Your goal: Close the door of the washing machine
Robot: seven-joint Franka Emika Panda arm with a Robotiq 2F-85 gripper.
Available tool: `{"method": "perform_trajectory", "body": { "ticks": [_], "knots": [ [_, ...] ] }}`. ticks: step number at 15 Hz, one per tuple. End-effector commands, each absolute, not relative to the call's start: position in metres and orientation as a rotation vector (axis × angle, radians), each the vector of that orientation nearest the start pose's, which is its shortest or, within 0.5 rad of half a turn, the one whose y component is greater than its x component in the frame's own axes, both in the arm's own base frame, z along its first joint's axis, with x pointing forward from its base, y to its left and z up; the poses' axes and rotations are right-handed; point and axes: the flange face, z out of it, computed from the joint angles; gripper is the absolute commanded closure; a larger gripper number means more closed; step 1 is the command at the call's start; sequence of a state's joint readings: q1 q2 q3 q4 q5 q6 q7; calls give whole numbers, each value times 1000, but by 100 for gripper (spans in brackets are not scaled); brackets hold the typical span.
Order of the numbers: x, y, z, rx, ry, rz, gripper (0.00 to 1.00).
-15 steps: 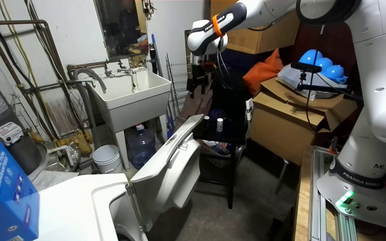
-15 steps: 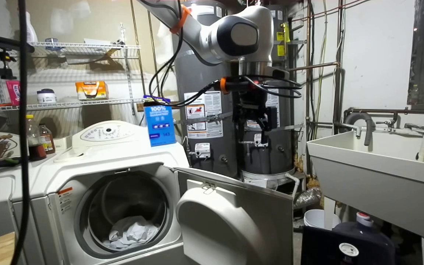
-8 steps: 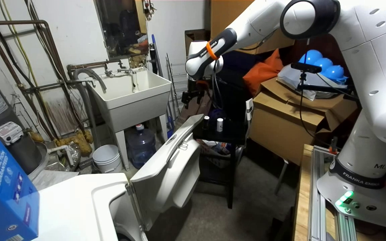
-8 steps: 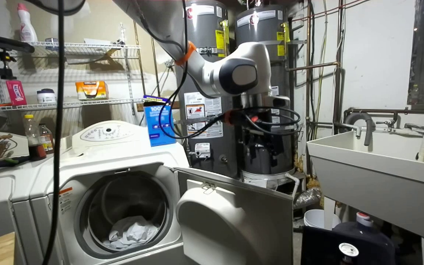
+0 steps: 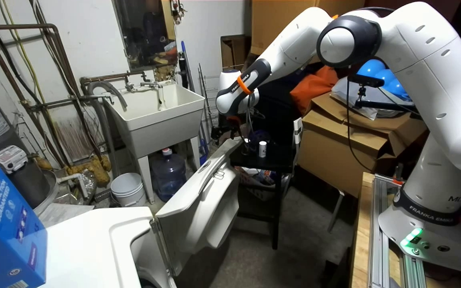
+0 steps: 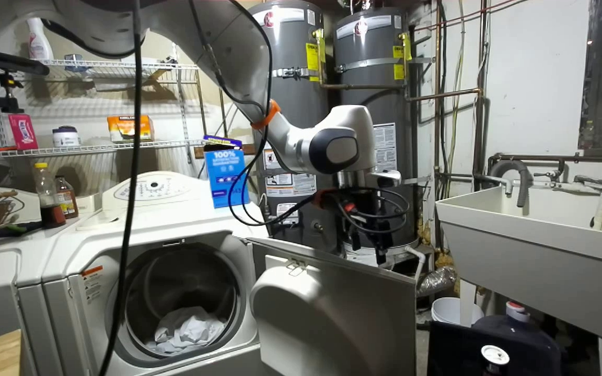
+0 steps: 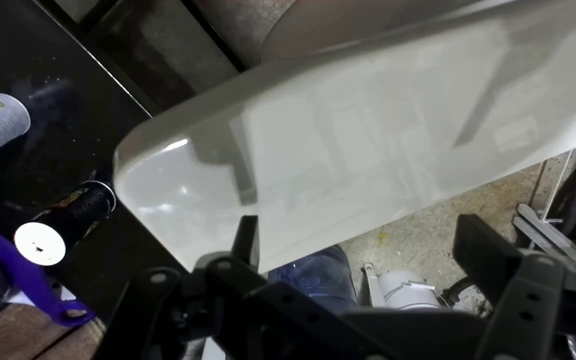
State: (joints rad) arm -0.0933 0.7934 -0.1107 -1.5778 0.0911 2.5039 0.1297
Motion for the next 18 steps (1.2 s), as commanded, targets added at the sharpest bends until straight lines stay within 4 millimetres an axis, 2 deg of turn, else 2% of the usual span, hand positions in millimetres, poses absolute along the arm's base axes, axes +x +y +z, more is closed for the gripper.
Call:
{"method": "perform_trajectory", "body": {
  "ticks": [1,5,10,12,14,18],
  "knots": [
    [699,-114,179,-3108,650,-143,0],
    [677,-70,176,-3109,532,112,0],
    [639,-3,167,-3013,236,437,0],
    [629,13,175,-2969,123,540,0],
    [627,11,196,-2972,126,507,0],
    [626,-31,247,-3033,339,338,0]
  ]
}}
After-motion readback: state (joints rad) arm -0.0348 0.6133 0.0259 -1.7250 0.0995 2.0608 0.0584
